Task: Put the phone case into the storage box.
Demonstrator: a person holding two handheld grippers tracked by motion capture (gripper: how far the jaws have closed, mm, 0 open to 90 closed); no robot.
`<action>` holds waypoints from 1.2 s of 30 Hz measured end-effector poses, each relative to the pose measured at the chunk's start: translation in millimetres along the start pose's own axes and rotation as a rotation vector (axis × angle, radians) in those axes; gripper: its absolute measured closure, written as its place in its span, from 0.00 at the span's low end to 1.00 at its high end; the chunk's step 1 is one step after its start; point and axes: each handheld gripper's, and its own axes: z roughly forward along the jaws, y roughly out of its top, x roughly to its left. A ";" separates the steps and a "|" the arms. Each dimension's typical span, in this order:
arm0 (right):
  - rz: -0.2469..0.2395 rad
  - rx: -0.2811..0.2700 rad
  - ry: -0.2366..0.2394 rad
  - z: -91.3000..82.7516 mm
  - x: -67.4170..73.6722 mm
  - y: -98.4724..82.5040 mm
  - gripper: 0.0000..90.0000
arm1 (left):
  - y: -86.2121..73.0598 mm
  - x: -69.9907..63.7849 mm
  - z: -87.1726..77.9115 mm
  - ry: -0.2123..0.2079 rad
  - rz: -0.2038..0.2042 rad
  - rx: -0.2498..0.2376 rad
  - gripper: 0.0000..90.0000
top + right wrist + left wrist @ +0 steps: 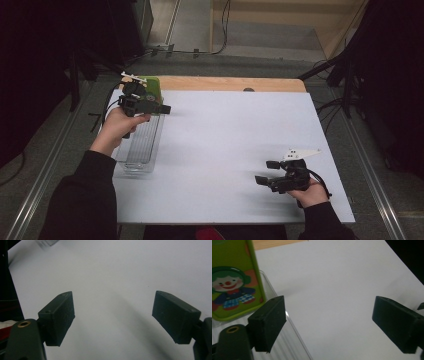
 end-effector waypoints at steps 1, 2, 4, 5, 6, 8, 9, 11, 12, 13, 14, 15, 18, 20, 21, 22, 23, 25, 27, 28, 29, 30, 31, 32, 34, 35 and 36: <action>0.000 0.000 0.000 0.0 0.1 -0.1 0.18 | -0.8 -1.5 0.8 -0.005 0.002 0.002 0.14; 0.000 0.001 0.000 -0.1 0.1 0.0 0.18 | -1.9 -3.9 2.0 -0.011 0.013 0.005 0.14; 0.000 0.000 0.000 -0.1 0.0 0.0 0.18 | -4.0 -7.6 3.2 -0.026 0.017 0.003 0.15; 0.002 0.000 0.001 -0.2 0.0 0.0 0.18 | -4.7 -8.6 3.2 -0.032 0.026 0.008 0.15; 0.001 0.000 0.001 -0.2 -0.1 0.0 0.18 | -5.7 -10.2 3.8 -0.034 0.030 0.018 0.16; 0.001 0.000 0.002 0.0 -0.3 0.0 0.18 | -8.2 -12.6 5.3 -0.031 0.025 0.033 0.17; 0.002 0.000 0.002 0.0 -0.3 0.0 0.18 | -9.9 -14.1 5.9 -0.037 0.022 0.031 0.17; 0.002 0.000 0.003 -0.1 -0.1 0.1 0.18 | -13.9 -17.4 7.3 -0.047 0.035 0.030 0.17; 0.002 -0.001 0.004 -0.2 -0.1 0.2 0.18 | -15.2 -18.7 7.7 -0.051 0.036 0.031 0.17; 0.002 -0.001 0.004 -0.2 -0.1 0.2 0.18 | -16.9 -20.3 8.3 -0.056 0.037 0.027 0.18; 0.003 -0.001 0.004 -0.3 -0.2 0.4 0.18 | -18.5 -21.3 8.3 -0.061 0.043 0.026 0.17; 0.006 0.001 0.006 -0.3 -0.1 0.6 0.18 | -20.1 -22.6 8.6 -0.068 0.043 0.021 0.17; 0.007 0.005 0.008 -0.8 0.3 1.2 0.18 | -25.2 -26.7 8.3 -0.081 0.048 0.010 0.18; 0.012 0.008 0.009 -1.0 0.2 1.4 0.18 | -29.6 -30.0 8.7 -0.095 0.059 -0.001 0.17; 0.013 0.008 0.009 -1.1 0.2 1.4 0.18 | -31.5 -31.6 9.4 -0.100 0.065 -0.002 0.18; 0.014 0.009 0.009 -1.2 0.1 1.5 0.18 | -33.2 -33.2 10.1 -0.103 0.075 0.002 0.18; 0.015 0.010 0.010 -1.3 0.1 1.6 0.18 | -35.2 -34.2 10.5 -0.104 0.089 0.004 0.18; 0.015 0.010 0.012 -1.6 0.4 1.8 0.18 | -39.1 -35.6 10.5 -0.116 0.084 -0.008 0.18; 0.018 0.009 0.015 -2.1 0.7 2.2 0.18 | -42.7 -37.2 10.1 -0.125 0.083 -0.017 0.18; 0.019 0.009 0.015 -2.3 1.0 2.5 0.18 | -44.6 -37.9 9.4 -0.119 0.089 -0.019 0.18; 0.019 0.007 0.016 -2.3 1.5 2.8 0.18 | -45.7 -38.3 9.0 -0.117 0.090 -0.020 0.18; 0.019 0.007 0.016 -2.4 1.8 3.1 0.18 | -47.8 -39.1 8.2 -0.126 0.090 -0.025 0.18; 0.018 0.010 0.017 -2.6 2.1 3.6 0.18 | -49.2 -39.6 7.6 -0.131 0.095 -0.025 0.18; 0.019 0.009 0.018 -2.5 2.4 3.8 0.18 | -50.5 -40.3 7.4 -0.137 0.096 -0.029 0.18; 0.019 0.008 0.019 -2.5 2.6 4.3 0.18 | -53.7 -43.3 6.7 -0.135 0.108 -0.034 0.18; 0.021 0.009 0.020 -2.6 2.9 4.5 0.18 | -55.3 -44.8 6.4 -0.137 0.115 -0.037 0.18; 0.021 0.008 0.020 -2.7 3.2 4.6 0.18 | -57.2 -46.7 6.1 -0.136 0.117 -0.040 0.18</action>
